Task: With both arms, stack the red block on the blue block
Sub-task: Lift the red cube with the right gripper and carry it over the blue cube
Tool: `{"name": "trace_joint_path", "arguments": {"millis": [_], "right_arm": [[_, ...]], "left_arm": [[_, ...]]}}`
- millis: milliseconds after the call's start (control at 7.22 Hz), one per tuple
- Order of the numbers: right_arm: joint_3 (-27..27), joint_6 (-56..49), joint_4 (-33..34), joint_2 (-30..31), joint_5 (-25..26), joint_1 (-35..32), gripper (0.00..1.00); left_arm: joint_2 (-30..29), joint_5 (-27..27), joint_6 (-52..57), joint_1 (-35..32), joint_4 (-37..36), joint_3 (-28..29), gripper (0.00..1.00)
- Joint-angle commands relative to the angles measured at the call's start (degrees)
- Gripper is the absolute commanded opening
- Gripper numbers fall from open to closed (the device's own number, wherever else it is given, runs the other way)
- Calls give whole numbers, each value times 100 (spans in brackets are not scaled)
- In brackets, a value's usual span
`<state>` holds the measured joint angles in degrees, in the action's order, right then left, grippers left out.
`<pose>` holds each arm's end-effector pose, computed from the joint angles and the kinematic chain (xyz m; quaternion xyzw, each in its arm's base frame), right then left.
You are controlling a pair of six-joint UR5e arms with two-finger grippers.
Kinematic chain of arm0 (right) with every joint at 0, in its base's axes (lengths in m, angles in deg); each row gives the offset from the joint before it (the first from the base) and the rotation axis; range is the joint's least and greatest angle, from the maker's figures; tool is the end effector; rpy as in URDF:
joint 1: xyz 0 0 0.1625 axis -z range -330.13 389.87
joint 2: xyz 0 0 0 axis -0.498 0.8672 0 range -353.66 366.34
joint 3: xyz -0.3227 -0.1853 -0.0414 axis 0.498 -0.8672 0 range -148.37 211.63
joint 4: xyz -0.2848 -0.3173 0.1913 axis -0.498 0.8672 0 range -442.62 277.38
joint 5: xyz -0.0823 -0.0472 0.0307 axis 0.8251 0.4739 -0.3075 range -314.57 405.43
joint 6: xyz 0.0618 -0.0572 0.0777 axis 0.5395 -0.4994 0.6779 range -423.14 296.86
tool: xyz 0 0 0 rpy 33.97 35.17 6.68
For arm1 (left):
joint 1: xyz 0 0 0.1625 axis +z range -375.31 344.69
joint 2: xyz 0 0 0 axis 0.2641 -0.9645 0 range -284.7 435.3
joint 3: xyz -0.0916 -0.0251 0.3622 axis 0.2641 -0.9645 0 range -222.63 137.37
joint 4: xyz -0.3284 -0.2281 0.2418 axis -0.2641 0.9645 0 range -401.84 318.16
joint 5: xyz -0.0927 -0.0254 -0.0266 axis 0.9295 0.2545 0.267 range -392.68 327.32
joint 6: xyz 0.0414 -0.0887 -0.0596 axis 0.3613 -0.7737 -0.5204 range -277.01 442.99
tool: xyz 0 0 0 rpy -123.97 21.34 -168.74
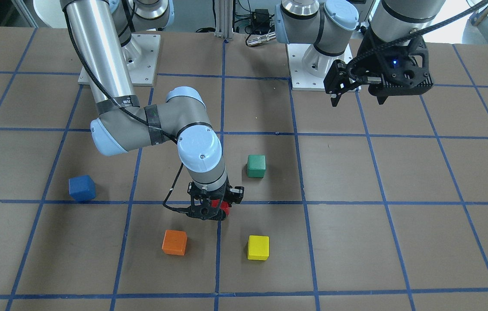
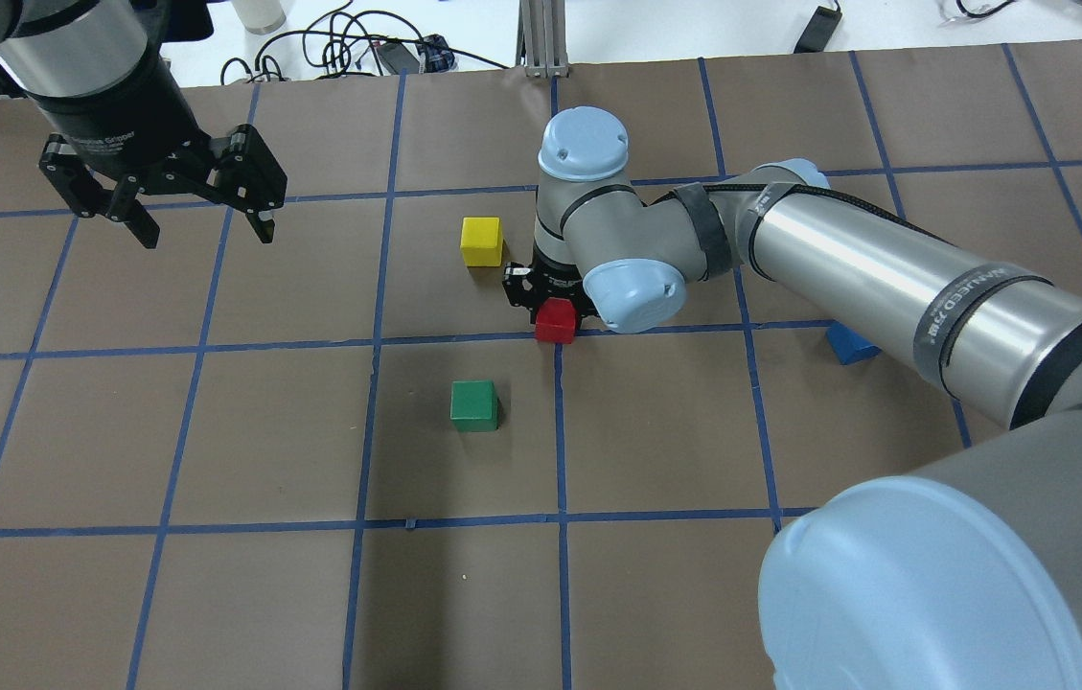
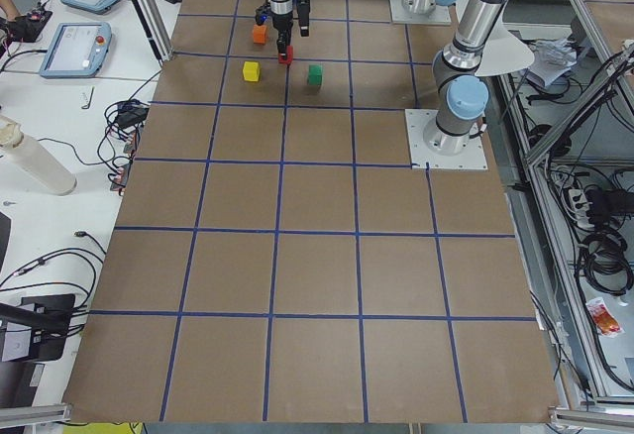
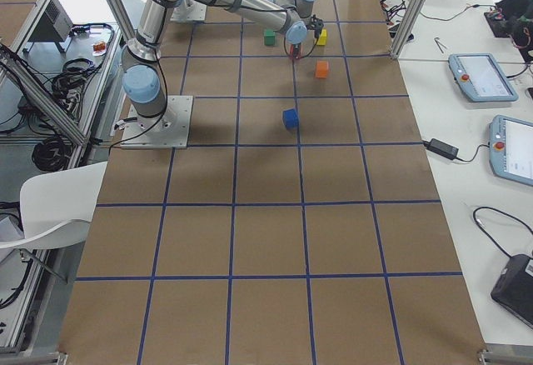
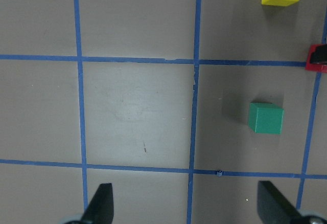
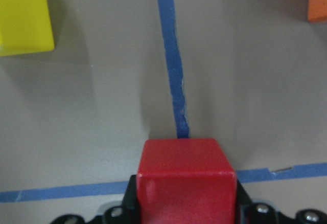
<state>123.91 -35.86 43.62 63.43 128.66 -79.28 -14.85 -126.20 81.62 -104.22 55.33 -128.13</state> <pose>0.3589 -0.5860 0.1068 0.0702 0.9957 0.0149 0.0579 -0.1159 -0.5439 0.4517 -0.0208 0.9990 0.0246 0.0308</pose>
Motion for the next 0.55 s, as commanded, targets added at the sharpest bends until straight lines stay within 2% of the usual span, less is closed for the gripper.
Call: {"name": "trace_joint_path", "arguments": {"millis": [0, 277, 415], "right_arm": [[-52, 5, -11, 187, 53, 25, 0], [-87, -135, -404, 652, 123, 383, 0], [-209, -362, -877, 767, 167, 725, 0]], "left_arm": [[23, -26, -3, -4, 3, -2, 100], [15, -35, -20, -13, 3, -2, 100], [-20, -17, -38, -22, 3, -2, 100]]}}
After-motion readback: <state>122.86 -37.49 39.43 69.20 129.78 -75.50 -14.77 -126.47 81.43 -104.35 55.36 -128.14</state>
